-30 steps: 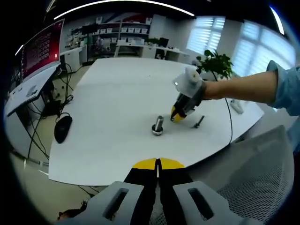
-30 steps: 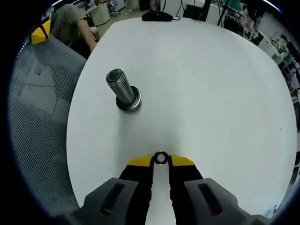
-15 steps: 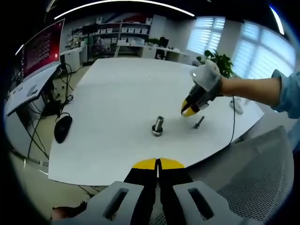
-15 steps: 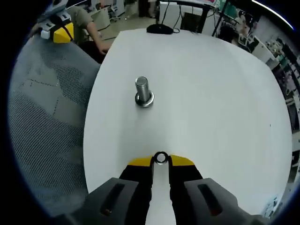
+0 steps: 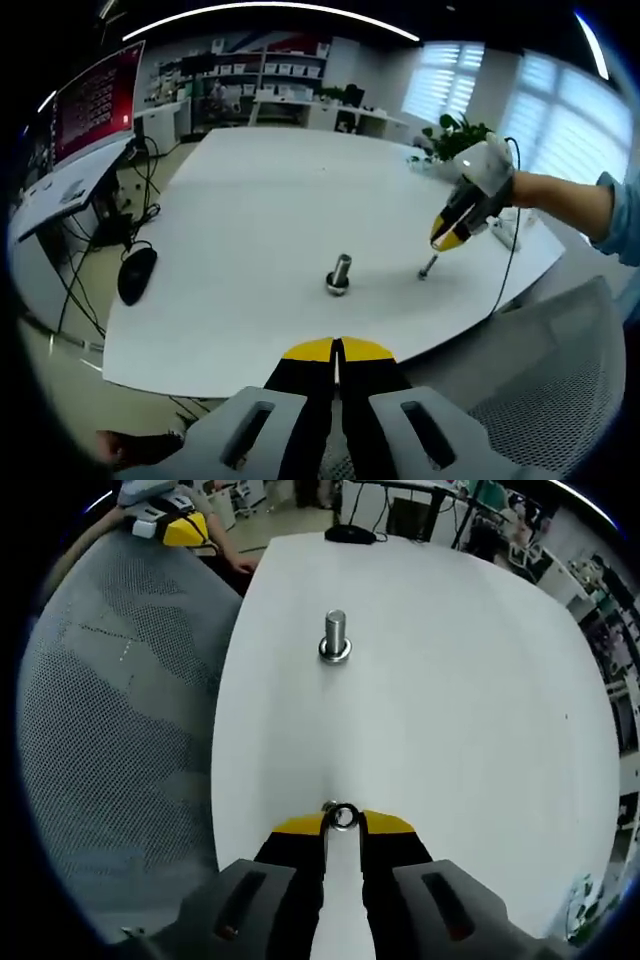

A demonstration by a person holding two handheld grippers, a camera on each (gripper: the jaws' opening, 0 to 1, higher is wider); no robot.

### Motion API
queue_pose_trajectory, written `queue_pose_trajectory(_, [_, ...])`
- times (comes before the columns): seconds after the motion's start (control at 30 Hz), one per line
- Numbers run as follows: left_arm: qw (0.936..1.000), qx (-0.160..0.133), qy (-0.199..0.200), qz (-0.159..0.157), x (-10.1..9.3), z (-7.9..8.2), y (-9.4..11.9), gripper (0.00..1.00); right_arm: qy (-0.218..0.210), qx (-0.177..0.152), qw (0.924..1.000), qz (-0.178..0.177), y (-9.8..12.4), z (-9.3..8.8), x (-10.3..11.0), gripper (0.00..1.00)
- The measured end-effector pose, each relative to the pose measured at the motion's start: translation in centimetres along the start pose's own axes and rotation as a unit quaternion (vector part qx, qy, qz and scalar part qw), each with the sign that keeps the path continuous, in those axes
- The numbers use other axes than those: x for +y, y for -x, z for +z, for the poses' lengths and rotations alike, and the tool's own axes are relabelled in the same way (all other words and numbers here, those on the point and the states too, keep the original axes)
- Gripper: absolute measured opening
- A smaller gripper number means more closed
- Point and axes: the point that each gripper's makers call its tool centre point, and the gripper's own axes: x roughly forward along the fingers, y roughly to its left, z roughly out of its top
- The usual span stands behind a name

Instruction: Place the washer onto the threaded stud by aligning its center hole with the stud, sliding it down to the base, and recovering from edge contact or off-axis alignment until the washer reaches the visible bottom stop.

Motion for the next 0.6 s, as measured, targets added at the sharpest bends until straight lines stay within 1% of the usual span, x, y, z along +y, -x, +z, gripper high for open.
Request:
queue_pose_trajectory(0.3, [1.0, -0.004, 0.003, 0.0, 0.0, 0.1, 0.0, 0.0, 0.012, 0.019, 0.9998, 0.001, -0.7, -0.5, 0.4, 0.14])
queue_pose_trajectory(0.4, [1.0, -0.005, 0.003, 0.0, 0.0, 0.2, 0.0, 0.0, 0.009, 0.02, 0.9998, 0.0, -0.9, -0.6, 0.4, 0.14])
queue_pose_trajectory(0.47, [1.0, -0.006, 0.004, 0.0, 0.0, 0.2, 0.0, 0.0, 0.008, 0.02, 0.9998, 0.003, -1.2, -0.6, 0.7, 0.14])
queue_pose_trajectory(0.57, [1.0, -0.007, 0.003, -0.001, 0.0, 0.2, 0.1, 0.0, 0.014, 0.032, 0.9994, -0.002, -1.7, -1.1, 0.6, 0.14])
queue_pose_trajectory(0.6, [1.0, -0.007, 0.003, -0.001, 0.0, 0.2, 0.0, 0.0, 0.015, 0.029, 0.9995, 0.001, -1.9, -1.0, 0.6, 0.14])
